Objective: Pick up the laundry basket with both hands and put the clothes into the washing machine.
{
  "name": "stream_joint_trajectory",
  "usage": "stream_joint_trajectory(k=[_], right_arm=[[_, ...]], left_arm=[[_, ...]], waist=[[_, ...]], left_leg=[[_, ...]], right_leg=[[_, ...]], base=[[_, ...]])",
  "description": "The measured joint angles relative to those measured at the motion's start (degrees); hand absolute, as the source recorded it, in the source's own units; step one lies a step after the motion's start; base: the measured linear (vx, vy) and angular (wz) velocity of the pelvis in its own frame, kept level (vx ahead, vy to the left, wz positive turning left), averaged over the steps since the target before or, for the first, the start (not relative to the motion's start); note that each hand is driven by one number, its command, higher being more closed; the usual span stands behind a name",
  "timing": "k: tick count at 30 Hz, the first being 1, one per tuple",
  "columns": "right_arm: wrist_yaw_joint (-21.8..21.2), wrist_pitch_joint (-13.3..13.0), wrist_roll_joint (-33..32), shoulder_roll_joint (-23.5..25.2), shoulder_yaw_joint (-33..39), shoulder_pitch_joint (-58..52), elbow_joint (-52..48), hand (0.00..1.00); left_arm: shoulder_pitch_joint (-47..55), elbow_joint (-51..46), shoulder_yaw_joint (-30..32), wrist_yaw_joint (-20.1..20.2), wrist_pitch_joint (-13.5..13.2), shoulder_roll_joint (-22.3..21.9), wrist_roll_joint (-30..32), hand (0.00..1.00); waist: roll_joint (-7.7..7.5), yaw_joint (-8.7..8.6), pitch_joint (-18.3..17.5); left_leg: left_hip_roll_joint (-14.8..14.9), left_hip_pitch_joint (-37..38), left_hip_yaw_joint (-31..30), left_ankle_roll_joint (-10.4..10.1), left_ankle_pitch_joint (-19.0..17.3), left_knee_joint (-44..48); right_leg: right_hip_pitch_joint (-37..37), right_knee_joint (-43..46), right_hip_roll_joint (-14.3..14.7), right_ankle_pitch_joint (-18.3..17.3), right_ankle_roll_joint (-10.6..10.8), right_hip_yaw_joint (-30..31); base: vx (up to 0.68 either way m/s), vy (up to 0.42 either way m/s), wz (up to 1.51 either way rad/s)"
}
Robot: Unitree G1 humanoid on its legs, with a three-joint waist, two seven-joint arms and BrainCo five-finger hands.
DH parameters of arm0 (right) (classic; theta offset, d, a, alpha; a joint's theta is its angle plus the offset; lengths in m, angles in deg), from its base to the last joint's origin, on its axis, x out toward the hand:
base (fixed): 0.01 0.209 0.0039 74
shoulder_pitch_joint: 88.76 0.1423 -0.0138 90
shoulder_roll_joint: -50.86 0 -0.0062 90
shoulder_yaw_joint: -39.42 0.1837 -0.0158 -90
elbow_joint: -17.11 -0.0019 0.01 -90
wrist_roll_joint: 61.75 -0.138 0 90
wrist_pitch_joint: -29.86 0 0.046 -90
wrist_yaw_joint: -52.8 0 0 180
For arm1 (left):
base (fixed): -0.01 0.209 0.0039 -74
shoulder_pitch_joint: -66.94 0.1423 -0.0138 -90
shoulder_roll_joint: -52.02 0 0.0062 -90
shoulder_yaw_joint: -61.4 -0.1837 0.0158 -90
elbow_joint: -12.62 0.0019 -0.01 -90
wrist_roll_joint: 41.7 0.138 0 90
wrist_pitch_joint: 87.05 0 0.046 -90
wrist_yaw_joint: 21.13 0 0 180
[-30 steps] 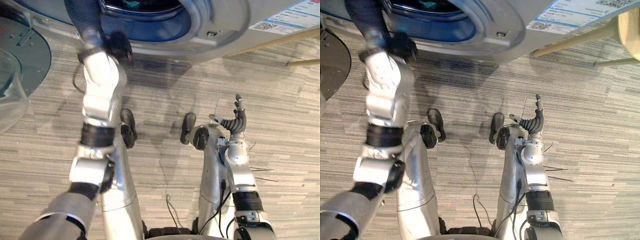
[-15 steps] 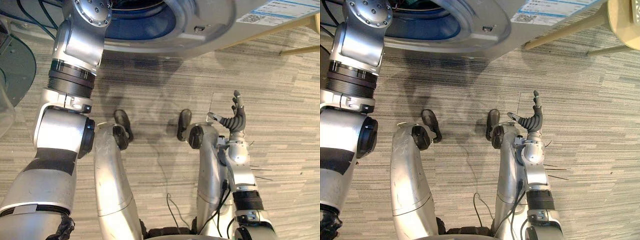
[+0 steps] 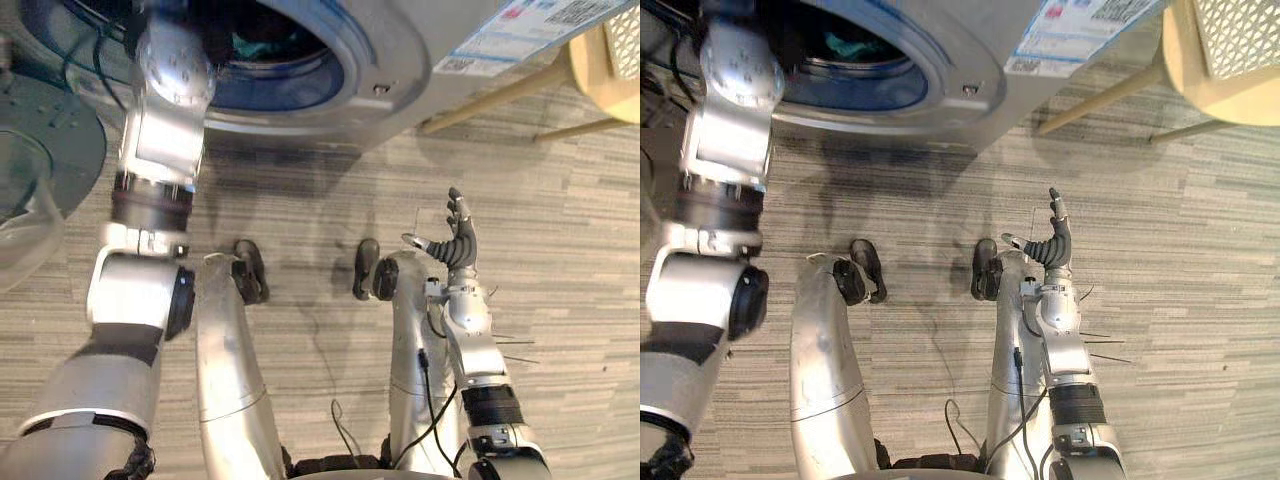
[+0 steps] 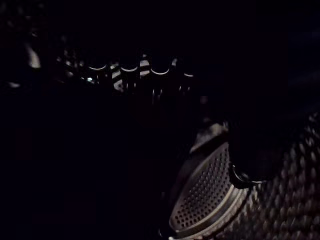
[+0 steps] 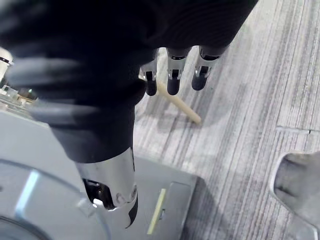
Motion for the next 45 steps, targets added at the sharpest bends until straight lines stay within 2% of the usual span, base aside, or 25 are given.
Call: stream_joint_trajectory(k=[4, 6, 7, 10, 13, 17, 19, 21, 27, 34, 39, 41, 42, 43, 45], right_arm=[[0.1, 1.7, 0.2, 0.0, 0.3, -3.0, -0.1, 0.00], [0.1, 2.3, 0.6, 0.0, 0.6, -5.8, -0.1, 0.00], [0.1, 2.4, 0.6, 0.0, 0.6, -6.0, -0.1, 0.00], [0.0, 3.2, 0.7, 0.0, 0.9, -7.5, -0.1, 0.00], [-0.3, 3.5, 0.6, 0.1, 0.9, -9.8, 0.9, 0.00], [-0.6, 3.6, 0.4, 0.4, 1.6, -13.4, 6.8, 0.00], [-1.1, 3.9, 0.0, 0.8, 1.9, -15.0, 10.8, 0.00], [-1.5, 4.3, -0.8, 1.0, 1.9, -17.0, 15.8, 0.00], [-1.6, 4.7, -1.7, 2.3, 5.2, -18.7, 26.3, 0.00], [-2.0, 4.8, -2.5, 3.0, 8.5, -17.4, 34.5, 0.00], [-2.6, 4.9, -3.5, 2.9, 9.3, -16.5, 38.1, 0.00], [-2.6, 5.1, -4.2, 2.6, 8.9, -14.7, 38.3, 0.00], [-2.6, 5.5, -4.7, 2.0, 8.6, -13.0, 38.4, 0.00], [-2.6, 5.5, -4.6, 1.8, 8.4, -12.3, 38.5, 0.00], [-2.5, 5.8, -4.6, 1.9, 8.4, -9.7, 38.1, 0.00]], left_arm=[[15.1, -5.6, 4.8, -1.3, -1.5, -5.5, -7.9, 0.00], [26.7, -8.6, 5.7, -1.4, -3.3, -10.4, -12.6, 0.00], [29.3, -9.4, 6.1, -1.4, -3.5, -11.7, -13.2, 0.00], [41.3, -10.0, 6.2, 0.3, -4.7, -18.3, -16.9, 0.00], [52.9, -9.6, 6.1, 3.3, -5.2, -22.8, -18.7, 0.00], [61.4, -2.7, 5.6, 6.1, -5.6, -23.8, -18.6, 0.00], [64.1, 0.9, 6.0, 6.9, -5.7, -23.7, -18.1, 0.00], [67.4, 6.3, 6.6, 8.8, -5.7, -23.8, -16.8, 0.00], [70.3, 19.8, 10.5, 11.8, -5.8, -25.0, -15.1, 0.00], [70.2, 28.0, 12.8, 11.9, -5.7, -26.0, -12.1, 0.00], [70.1, 29.1, 12.8, 11.9, -5.7, -26.1, -11.8, 0.00], [68.9, 29.0, 12.7, 11.8, -5.7, -26.3, -11.8, 0.00], [68.5, 28.5, 12.4, 11.7, -5.9, -26.8, -11.8, 0.00], [68.1, 28.2, 12.1, 11.7, -5.9, -26.9, -11.8, 0.00], [67.5, 28.0, 11.8, 11.8, -5.7, -28.0, -11.8, 0.00]], waist=[[0.03, 0.84, -0.3], [0.10, 1.51, -4.0], [0.14, 1.74, -4.1], [0.20, 2.69, -4.6], [0.29, 2.97, -7.8], [0.42, 4.02, -12.3], [0.92, 4.29, -13.9], [1.53, 4.32, -17.0], [3.65, 4.37, -23.4], [5.66, 4.38, -26.0], [5.57, 4.55, -25.7], [5.44, 4.71, -24.3], [5.47, 4.66, -24.4], [5.19, 4.45, -24.5], [5.14, 4.58, -23.8]], left_leg=[[-1.3, 7.9, -0.1, -1.3, 1.2, -6.4], [-2.2, 11.3, -0.2, -2.2, 2.4, -10.7], [-2.7, 12.7, -0.2, -2.4, 2.6, -11.7], [-4.0, 20.6, -1.1, -3.5, 4.3, -17.8], [-5.2, 27.3, -2.0, -4.1, 6.3, -24.9], [-6.7, 38.1, -2.0, -4.3, 9.4, -35.4], [-7.0, 43.8, -1.9, -4.1, 11.3, -41.5], [-7.6, 50.3, -1.6, -4.1, 14.1, -49.3], [-7.7, 64.1, 0.1, -3.8, 18.6, -63.7], [-7.6, 73.0, 1.2, -4.2, 21.3, -72.0], [-8.5, 73.2, 1.2, -4.5, 25.0, -73.5], [-9.5, 71.4, 1.1, -4.5, 28.2, -73.0], [-9.7, 68.6, 1.0, -5.7, 31.6, -73.8], [-9.8, 67.6, 0.9, -6.6, 33.1, -74.7], [-7.9, 64.2, 6.3, -2.6, 22.8, -59.1]], right_leg=[[8.0, -4.6, -1.1, -0.5, -0.8, -1.8], [11.4, -7.4, -1.6, -1.0, -1.4, -3.0], [12.9, -8.2, -1.8, -1.1, -1.5, -3.4], [21.2, -12.4, -2.9, -1.5, -2.0, -5.9], [28.6, -17.8, -3.6, -1.5, -2.3, -8.5], [39.4, -25.8, -4.4, -0.6, -2.1, -11.0], [45.4, -31.3, -4.2, 0.9, -1.8, -12.4], [51.8, -38.2, -4.0, 2.8, -1.1, -14.1], [65.3, -52.5, -2.9, 7.1, 0.8, -16.4], [73.9, -60.4, -1.3, 9.5, 1.5, -16.6], [75.2, -61.6, -1.3, 10.3, 1.2, -18.1], [73.7, -60.4, -2.4, 10.3, 1.0, -19.5], [70.8, -59.3, -3.1, 10.8, 0.1, -20.4], [69.5, -59.8, -4.0, 11.5, -1.0, -21.0], [66.9, -59.5, -5.0, 13.7, -1.7, -21.2]], base=[[0.08, -0.064, 0.28], [0.10, -0.105, 0.32], [0.11, -0.096, 0.35], [0.09, -0.104, 0.39], [0.08, -0.110, 0.42], [0.10, -0.059, 0.32], [0.12, -0.029, 0.28], [0.17, -0.016, 0.24], [0.17, 0.024, 0.07], [0.10, 0.008, -0.02], [-0.03, -0.017, 0.20], [-0.16, -0.011, 0.41], [-0.21, -0.036, 0.38], [-0.29, -0.002, 0.25], [-0.17, 0.050, 0.11]])
